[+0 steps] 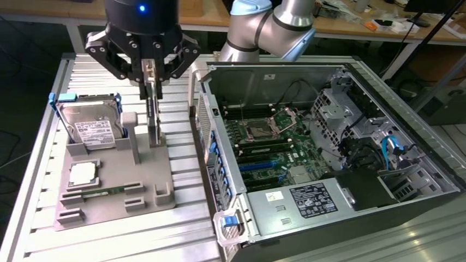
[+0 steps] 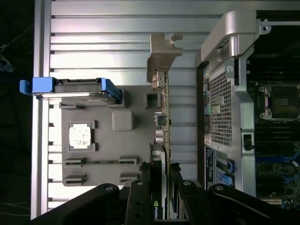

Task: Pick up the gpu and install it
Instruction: 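Pick up the gpu and move the gpu toward the slot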

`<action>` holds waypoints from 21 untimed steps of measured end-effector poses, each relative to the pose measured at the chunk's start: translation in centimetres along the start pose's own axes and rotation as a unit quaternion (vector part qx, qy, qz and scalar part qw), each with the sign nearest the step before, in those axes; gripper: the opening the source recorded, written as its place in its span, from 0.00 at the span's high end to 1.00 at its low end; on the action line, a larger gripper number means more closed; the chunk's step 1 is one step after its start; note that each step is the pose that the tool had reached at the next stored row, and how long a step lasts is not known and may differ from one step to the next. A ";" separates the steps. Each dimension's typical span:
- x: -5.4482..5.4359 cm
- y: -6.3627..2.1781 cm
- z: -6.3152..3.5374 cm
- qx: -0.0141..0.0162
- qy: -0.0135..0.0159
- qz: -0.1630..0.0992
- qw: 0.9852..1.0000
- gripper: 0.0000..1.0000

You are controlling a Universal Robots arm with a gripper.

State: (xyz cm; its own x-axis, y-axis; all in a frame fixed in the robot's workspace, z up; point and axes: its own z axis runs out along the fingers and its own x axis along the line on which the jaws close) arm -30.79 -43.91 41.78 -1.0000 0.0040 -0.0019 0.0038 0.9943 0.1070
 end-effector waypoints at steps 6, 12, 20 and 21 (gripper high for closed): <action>0.0 0.14 -1.31 0.000 0.000 0.000 1.000 0.73; -0.2 0.23 -2.20 0.000 0.001 0.000 1.000 0.73; -3.2 0.10 -2.20 0.000 0.026 0.003 1.000 0.73; -3.6 0.09 -2.21 0.000 0.029 0.003 1.000 0.73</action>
State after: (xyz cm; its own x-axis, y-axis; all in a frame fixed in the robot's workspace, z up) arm -27.23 -44.07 44.00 -0.9983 0.0040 0.0573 0.0101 0.9943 0.1066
